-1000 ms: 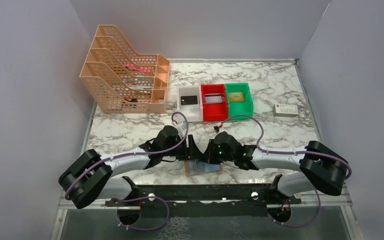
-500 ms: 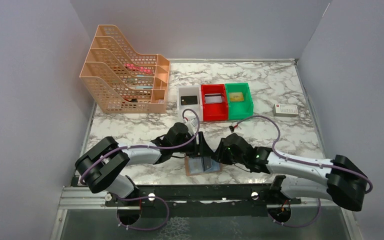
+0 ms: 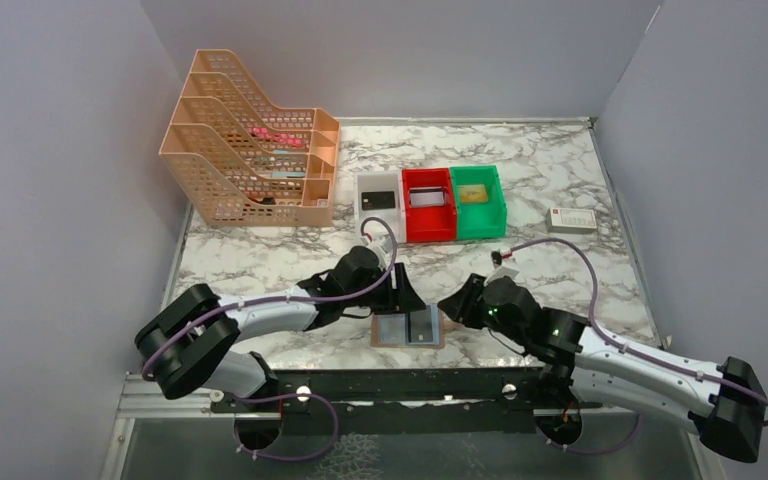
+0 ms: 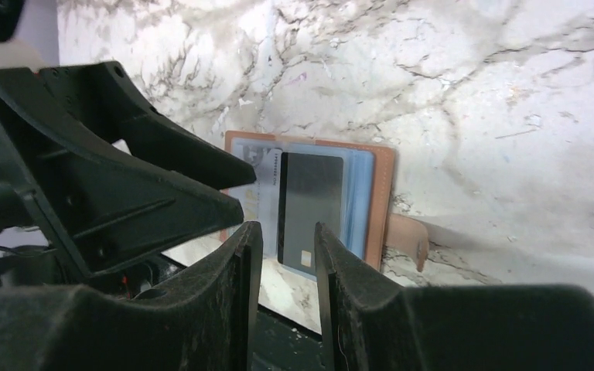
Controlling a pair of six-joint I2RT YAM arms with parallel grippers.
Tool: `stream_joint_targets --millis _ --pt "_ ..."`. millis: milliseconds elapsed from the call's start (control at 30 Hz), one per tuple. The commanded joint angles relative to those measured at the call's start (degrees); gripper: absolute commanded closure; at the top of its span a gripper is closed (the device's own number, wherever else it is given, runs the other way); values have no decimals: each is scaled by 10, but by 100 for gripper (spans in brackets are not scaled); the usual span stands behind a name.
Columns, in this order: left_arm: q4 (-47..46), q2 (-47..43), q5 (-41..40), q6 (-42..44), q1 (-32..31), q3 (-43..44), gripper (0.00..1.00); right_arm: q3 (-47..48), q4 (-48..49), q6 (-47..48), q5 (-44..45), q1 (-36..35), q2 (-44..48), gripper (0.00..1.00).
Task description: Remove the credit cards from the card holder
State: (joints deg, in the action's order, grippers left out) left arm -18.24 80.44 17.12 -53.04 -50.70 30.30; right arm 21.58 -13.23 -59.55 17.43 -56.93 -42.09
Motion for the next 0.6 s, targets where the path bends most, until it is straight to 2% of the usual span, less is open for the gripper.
stream_joint_targets --millis 0,133,200,333,567 --pt "139 -51 -110 41 1 22 41 26 53 48 -54 -3 -65 65" --pt "135 -65 -107 37 1 6 41 60 21 21 -53 -3 -151 74" --pt "123 -60 -88 35 1 0 41 56 36 15 -54 -3 -169 74" --pt "97 -48 -61 32 1 -7 41 38 107 39 -110 -3 -186 73" --pt "78 -30 -35 37 1 -2 42 54 79 24 -108 -3 -244 73"
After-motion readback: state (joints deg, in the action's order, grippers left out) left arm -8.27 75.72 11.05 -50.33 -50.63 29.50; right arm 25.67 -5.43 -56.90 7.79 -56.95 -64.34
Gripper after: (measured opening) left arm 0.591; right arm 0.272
